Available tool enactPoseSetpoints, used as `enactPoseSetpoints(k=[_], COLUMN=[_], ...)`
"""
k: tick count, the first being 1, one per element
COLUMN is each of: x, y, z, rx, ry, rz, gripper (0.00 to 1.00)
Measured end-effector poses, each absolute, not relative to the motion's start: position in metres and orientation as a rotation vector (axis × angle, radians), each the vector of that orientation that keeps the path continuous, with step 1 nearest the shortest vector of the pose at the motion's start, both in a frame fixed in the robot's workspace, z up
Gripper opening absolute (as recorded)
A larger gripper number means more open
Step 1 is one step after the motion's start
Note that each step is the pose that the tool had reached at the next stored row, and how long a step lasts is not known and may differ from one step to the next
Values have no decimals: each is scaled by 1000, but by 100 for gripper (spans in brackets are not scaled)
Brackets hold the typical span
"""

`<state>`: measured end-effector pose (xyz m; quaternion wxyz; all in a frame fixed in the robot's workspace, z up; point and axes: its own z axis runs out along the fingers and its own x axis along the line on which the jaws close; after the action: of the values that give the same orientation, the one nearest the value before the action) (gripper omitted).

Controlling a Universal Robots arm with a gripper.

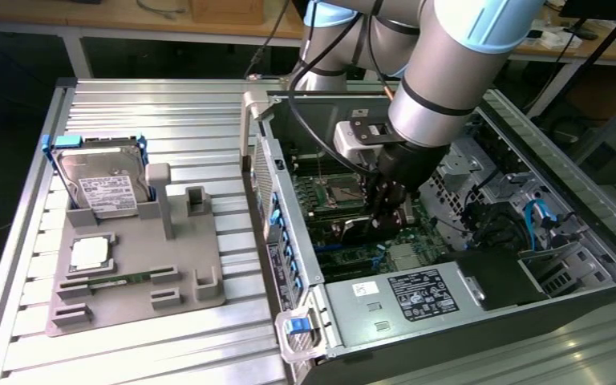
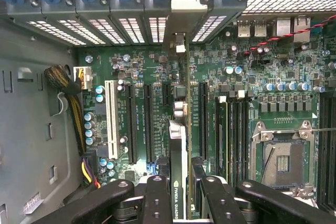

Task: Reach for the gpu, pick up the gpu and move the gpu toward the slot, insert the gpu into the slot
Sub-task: 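Insert the gpu into the slot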

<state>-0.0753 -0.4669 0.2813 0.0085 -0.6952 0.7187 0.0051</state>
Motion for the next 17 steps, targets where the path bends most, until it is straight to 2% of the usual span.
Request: enactPoseSetpoints(k=[17], x=[-77], y=[-465], z=[280], rx=[-2172], ry=[2246], rz=[16], gripper=[27])
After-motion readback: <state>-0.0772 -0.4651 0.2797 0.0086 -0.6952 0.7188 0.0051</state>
